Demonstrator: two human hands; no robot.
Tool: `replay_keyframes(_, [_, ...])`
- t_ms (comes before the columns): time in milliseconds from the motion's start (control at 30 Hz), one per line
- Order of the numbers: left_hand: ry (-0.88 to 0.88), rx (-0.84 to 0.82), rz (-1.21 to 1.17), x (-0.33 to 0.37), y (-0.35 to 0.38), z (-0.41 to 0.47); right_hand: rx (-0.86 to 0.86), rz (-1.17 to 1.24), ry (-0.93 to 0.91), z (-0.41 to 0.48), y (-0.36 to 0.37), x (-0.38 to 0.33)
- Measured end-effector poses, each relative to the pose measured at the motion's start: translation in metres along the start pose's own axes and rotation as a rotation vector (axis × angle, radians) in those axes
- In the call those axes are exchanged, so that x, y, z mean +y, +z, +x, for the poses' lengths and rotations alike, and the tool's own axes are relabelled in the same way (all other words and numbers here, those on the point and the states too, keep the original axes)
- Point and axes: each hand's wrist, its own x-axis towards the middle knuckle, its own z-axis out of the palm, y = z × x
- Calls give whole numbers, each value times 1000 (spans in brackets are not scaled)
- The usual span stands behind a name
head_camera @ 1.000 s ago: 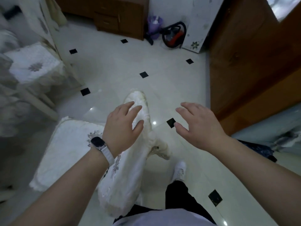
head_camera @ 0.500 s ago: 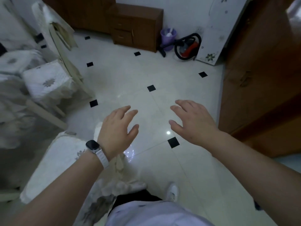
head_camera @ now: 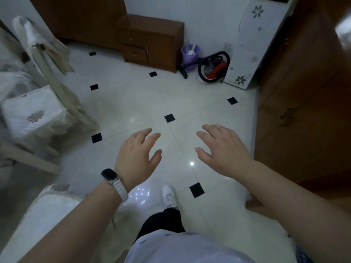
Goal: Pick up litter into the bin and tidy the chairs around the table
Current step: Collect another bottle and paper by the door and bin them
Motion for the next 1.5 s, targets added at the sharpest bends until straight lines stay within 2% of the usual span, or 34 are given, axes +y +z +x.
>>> replay_keyframes(200, [-10,-12,-69,-39,18,125,-98,-78,19,112,2,46])
replay_keyframes(400, [40,25,-50,-80,15,229,-51,-64,39,223,-1,67])
replay_keyframes(600, [17,48,-57,-97,26,306,-36,-40,31,296,13,105])
replay_keyframes(900, [-110,4,56,-111,55,447,-5,43,-89,451,45,203])
replay_keyframes(1167, [-250,144,141,-108,43,575,10,44,-259,594,30,284])
replay_keyframes(1500, [-396,123,183,-177,52,640,-54,49,-449,746,51,273])
